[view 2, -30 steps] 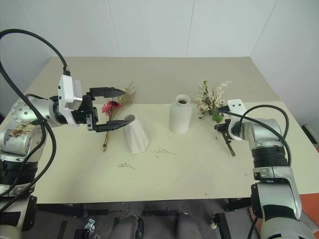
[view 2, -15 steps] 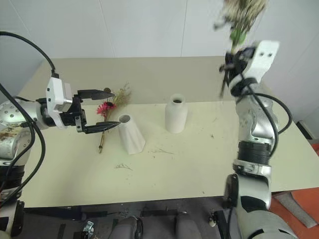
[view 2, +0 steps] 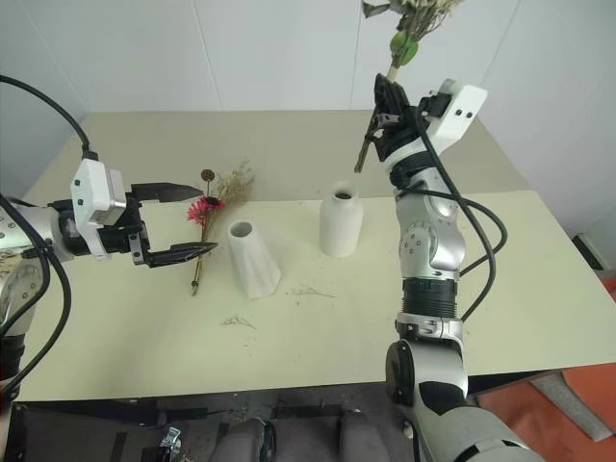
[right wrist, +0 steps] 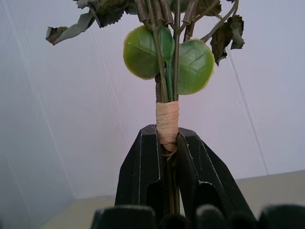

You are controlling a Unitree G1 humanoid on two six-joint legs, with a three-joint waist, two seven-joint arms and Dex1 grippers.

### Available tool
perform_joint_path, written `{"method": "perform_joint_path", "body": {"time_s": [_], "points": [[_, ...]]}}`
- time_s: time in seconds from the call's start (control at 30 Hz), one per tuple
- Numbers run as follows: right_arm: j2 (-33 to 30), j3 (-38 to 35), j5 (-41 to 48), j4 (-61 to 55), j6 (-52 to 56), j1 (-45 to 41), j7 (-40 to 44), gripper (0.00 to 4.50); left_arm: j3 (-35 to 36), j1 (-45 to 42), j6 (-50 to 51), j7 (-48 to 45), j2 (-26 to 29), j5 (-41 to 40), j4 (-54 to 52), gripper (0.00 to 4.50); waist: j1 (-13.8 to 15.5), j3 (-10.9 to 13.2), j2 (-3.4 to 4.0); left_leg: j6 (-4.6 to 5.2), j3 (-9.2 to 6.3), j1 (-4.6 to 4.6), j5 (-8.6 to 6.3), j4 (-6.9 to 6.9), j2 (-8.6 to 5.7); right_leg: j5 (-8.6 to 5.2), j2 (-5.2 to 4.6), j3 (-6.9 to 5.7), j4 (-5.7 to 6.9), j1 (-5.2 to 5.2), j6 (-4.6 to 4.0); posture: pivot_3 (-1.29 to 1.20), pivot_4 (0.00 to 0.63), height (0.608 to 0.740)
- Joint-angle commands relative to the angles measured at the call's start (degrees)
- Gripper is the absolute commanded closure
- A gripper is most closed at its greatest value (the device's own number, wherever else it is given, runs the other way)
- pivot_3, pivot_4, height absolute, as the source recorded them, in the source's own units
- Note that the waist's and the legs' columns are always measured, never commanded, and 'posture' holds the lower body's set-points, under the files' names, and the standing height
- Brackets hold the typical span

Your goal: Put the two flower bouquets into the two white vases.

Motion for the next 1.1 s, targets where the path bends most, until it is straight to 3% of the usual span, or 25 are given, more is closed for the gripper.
{"method": "perform_joint_path", "body": {"time_s": [0.03,0.73,1.1], "points": [[0.8,1.3,1.6,-3.4,-2.0,1.0,1.6,4.27,2.9,1.1,0.6,0.9,1.0,-1.6,-2.4,0.00,0.0,0.0,0.00,0.00,-0.01,0.01,0.00,-0.01,0.00,0.00,0.00,0.00,-0.01,0.00,0.00,0.00,0.150,0.740],[1.6,3.8,-0.9,7.0,-12.8,6.8,9.2,4.27,3.7,2.1,0.9,1.3,2.2,-2.0,-2.9,0.00,0.0,0.0,0.01,-0.02,0.01,0.06,0.01,-0.03,0.00,0.00,0.01,0.01,-0.01,0.03,-0.01,0.00,0.150,0.740],[1.7,6.9,-2.9,6.3,-15.9,9.7,11.7,4.27,3.1,1.4,0.0,1.4,1.7,-1.6,-1.8,0.00,0.0,0.0,0.01,-0.02,0.01,0.08,0.01,-0.03,0.00,0.01,0.01,0.01,-0.01,0.04,-0.01,0.00,0.150,0.740]]}}
